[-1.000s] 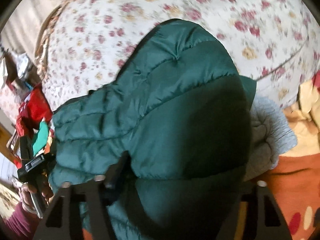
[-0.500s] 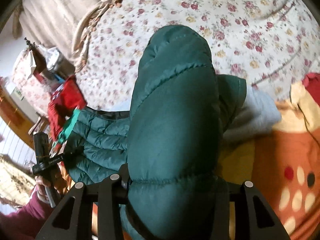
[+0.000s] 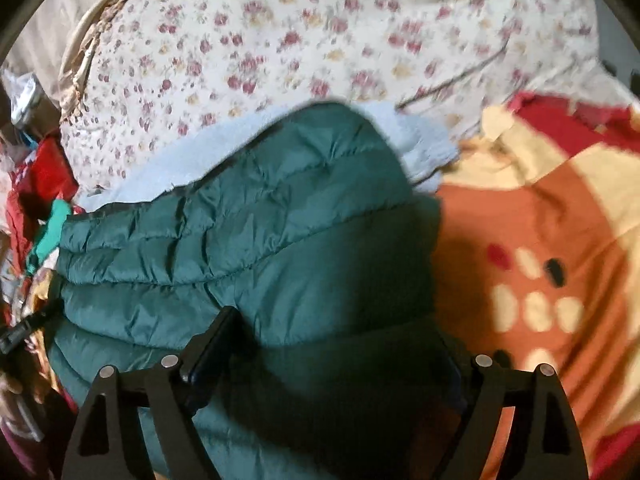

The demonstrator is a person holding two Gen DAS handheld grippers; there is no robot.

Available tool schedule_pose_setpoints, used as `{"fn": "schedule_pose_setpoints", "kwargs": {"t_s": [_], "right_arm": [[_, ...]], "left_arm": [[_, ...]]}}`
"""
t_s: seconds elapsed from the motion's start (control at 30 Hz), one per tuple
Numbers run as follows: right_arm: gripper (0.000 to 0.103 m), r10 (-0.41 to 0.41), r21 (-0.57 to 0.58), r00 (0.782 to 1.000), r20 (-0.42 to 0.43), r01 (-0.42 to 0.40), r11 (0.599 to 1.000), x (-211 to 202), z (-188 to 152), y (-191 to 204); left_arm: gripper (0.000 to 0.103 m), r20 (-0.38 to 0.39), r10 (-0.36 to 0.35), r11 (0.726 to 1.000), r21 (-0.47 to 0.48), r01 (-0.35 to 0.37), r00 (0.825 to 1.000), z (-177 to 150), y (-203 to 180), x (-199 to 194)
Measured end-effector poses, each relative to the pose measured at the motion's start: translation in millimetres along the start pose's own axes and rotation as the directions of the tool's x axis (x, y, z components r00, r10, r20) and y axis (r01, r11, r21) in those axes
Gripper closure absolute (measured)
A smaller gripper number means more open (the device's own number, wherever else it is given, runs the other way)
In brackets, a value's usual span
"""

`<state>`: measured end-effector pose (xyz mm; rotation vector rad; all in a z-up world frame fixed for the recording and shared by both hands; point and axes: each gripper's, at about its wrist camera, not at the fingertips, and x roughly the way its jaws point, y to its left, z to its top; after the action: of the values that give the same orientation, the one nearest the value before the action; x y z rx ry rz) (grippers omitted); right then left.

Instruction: Fold large clothes

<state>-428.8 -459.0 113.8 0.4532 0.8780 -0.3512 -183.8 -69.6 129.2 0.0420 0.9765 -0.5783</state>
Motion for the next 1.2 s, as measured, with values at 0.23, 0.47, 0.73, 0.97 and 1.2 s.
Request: {"fn": "schedule_pose_setpoints", "kwargs": {"t_s": [0.23,0.47,0.73,0.97,1.2], "right_arm": [[0.015,-0.040,-0.035,0.992,0.116,0.044,0.998,-51.2,-7.1,21.5],[0.013,0.010,-0.121,0.988,0.151,0.009,0.993,-56.9,-22.0,74.6],[0.009,0.047,-0.176,0.985,0.166,-0.017,0.984,-49.5,-40.9,125.5],[0.008,0.044,-0.190,0.981,0.189,-0.007,0.982,-47.6,-52.8,146.6],[0.008,0.033,-0.189,0.977,0.209,0.007,0.982,-50.4,-58.6,152.8]], "left_arm": [[0.016,0.117,0.057,0.997,0.043,-0.063,0.991,-7.4,-26.9,-39.2],[0.016,0.150,0.085,0.988,0.114,-0.103,0.985,-22.4,-64.6,-43.3],[0.016,0.185,0.099,0.981,0.149,-0.127,0.978,-40.4,-93.1,-45.9],[0.016,0.214,0.104,0.977,0.160,-0.139,0.971,-50.8,-106.3,-48.2],[0.016,0.234,0.130,0.971,0.167,-0.172,0.963,-56.4,-113.8,-49.0]]}}
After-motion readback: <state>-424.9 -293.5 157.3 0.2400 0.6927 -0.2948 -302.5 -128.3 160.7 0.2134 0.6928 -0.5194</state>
